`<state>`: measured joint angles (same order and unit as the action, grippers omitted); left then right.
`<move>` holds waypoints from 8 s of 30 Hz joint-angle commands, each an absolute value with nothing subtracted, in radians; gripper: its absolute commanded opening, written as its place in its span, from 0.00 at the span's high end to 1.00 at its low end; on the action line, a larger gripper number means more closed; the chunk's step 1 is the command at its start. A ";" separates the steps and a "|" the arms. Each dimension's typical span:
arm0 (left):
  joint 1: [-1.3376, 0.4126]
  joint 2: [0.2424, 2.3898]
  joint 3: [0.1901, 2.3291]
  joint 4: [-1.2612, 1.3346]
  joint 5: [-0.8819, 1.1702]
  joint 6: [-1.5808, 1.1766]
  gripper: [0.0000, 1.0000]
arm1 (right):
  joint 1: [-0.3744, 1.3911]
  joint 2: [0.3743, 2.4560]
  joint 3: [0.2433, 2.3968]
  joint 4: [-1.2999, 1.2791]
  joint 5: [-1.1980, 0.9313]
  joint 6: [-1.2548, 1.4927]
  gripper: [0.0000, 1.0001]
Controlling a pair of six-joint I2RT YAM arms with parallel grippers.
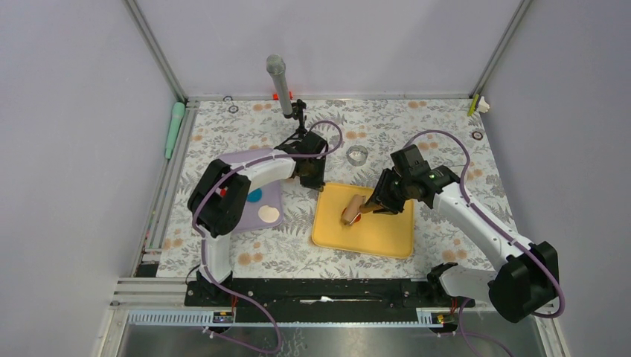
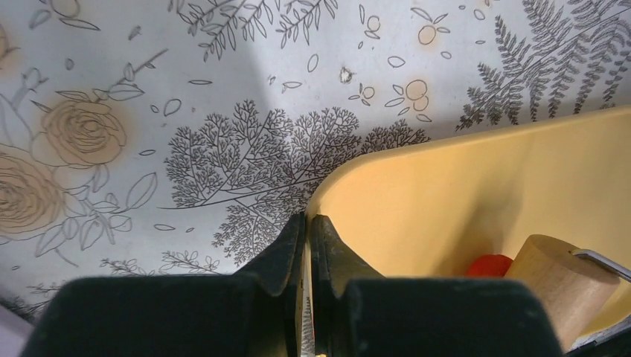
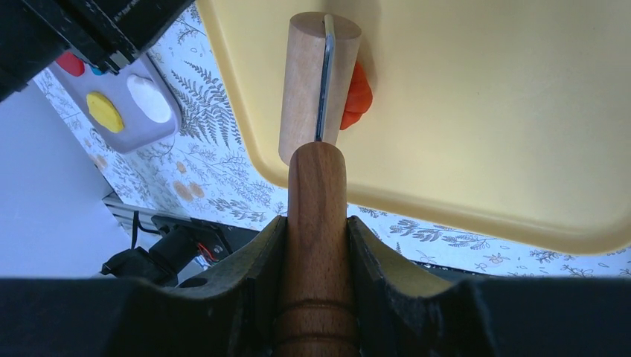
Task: Roll out the dumpling wrappers from the dough
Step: Flatten out the dough on the work surface.
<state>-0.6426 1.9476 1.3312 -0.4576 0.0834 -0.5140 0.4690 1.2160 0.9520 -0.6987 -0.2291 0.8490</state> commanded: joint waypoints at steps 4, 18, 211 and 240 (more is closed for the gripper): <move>-0.626 1.904 1.401 -0.510 0.143 -0.434 0.95 | 0.466 1.201 0.959 -0.724 -0.216 0.808 1.00; -0.627 1.703 1.248 -0.541 0.253 -0.464 0.50 | 0.460 1.183 0.775 -0.726 -0.100 0.806 1.00; -0.589 1.830 1.172 -0.528 0.262 -0.476 1.00 | 0.509 1.364 1.208 -0.957 0.081 0.646 1.00; -0.598 1.842 1.167 -0.552 0.209 -0.474 1.00 | 0.509 1.260 0.927 -0.962 0.095 0.669 1.00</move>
